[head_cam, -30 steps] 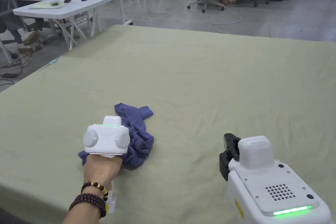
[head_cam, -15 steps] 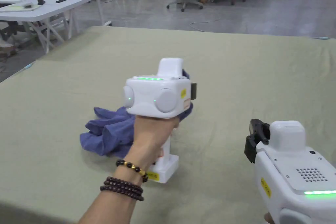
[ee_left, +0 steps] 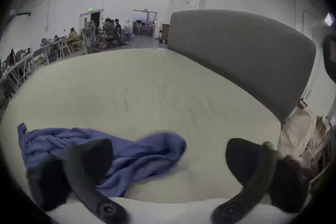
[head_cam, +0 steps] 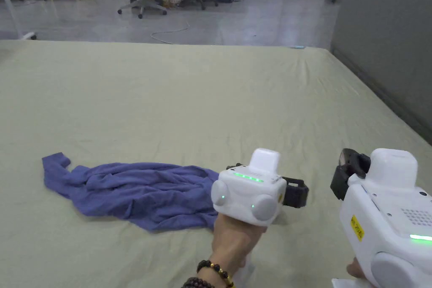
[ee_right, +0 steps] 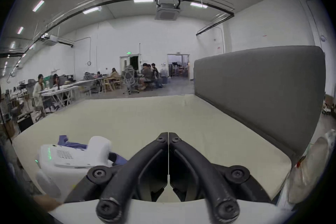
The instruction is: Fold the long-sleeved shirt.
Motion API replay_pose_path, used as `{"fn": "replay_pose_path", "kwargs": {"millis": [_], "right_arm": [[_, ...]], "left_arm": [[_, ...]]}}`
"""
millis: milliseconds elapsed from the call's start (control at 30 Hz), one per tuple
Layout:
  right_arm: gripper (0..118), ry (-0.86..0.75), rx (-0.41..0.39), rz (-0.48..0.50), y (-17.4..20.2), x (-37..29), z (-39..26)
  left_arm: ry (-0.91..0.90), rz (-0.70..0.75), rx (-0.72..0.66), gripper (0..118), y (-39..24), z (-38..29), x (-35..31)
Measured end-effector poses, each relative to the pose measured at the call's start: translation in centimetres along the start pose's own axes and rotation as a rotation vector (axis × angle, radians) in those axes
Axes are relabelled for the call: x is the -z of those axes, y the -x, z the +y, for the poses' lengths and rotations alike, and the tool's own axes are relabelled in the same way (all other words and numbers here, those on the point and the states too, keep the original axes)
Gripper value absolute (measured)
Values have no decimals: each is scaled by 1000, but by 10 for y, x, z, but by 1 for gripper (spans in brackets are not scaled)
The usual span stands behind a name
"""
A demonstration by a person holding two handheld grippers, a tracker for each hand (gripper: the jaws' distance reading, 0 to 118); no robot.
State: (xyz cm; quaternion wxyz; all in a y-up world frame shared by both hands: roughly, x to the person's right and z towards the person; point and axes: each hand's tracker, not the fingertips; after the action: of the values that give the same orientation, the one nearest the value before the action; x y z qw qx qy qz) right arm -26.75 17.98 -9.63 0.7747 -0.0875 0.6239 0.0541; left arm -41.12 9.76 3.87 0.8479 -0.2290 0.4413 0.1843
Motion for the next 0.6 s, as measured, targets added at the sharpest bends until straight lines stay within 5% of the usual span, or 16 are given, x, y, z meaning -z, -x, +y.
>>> {"fn": "replay_pose_path", "kwargs": {"millis": [333, 367, 400, 467, 600], "right_arm": [[0, 63, 6, 105, 29, 3, -8], [0, 67, -1, 116, 31, 3, -8], [0, 68, -9, 119, 34, 2, -8], [0, 67, -14, 128, 37, 4, -8], [0, 69, 5, 141, 44, 4, -8]], "left_arm": [[-213, 323, -54, 113, 88, -46, -153], [-210, 345, -47, 101, 92, -57, -167], [-201, 374, -65, 77, 94, -69, -176], [-195, 390, -131, 0, 106, -86, -188], [-135, 394, -112, 0, 123, -93, -187]]}}
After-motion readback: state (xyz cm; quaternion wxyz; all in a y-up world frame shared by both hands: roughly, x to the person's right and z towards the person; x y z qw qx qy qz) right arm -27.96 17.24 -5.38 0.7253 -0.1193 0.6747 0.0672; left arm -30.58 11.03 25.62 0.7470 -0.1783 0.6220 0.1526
